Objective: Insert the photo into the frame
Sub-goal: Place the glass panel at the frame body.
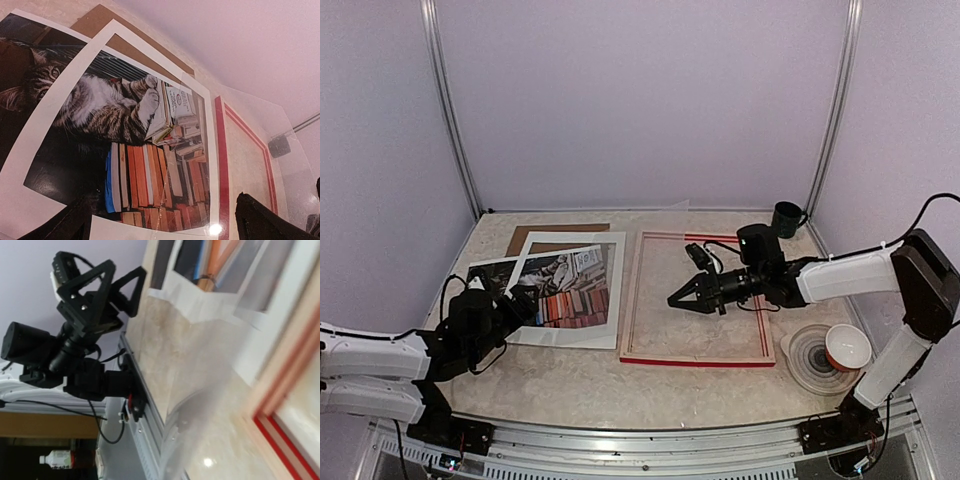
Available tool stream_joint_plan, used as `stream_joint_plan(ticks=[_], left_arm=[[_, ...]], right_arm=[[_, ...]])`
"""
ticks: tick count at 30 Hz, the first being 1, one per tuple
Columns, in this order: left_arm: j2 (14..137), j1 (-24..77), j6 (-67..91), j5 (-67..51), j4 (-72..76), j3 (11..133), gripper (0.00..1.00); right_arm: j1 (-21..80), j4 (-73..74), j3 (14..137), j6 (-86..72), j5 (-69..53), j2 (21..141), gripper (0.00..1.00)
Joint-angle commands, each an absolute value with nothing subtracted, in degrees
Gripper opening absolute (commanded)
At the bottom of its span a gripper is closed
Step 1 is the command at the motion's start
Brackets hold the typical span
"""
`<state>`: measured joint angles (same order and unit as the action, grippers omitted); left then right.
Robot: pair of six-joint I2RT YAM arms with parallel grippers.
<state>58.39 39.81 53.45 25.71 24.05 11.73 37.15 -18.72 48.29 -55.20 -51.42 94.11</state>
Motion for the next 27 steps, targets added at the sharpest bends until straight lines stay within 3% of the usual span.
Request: stream_joint_plan(ticks=[1,18,27], left_arm=[[60.2,40.3,52.0,25.5,26.1,13.8,0.99],[65.1,40.4,51.1,24.1,27.7,16.3,0.99],[66.4,40.8,51.2,24.0,28.0,16.8,0.99]], right_arm=[[33.6,-13.5,43.9,-49.9,-51.2,88.6,0.00],[18.0,6.7,37.2,-31.6,-54.4,80.3,0.00],[16.7,8.4,37.5,-29.5,-53.9,79.7,0.00]])
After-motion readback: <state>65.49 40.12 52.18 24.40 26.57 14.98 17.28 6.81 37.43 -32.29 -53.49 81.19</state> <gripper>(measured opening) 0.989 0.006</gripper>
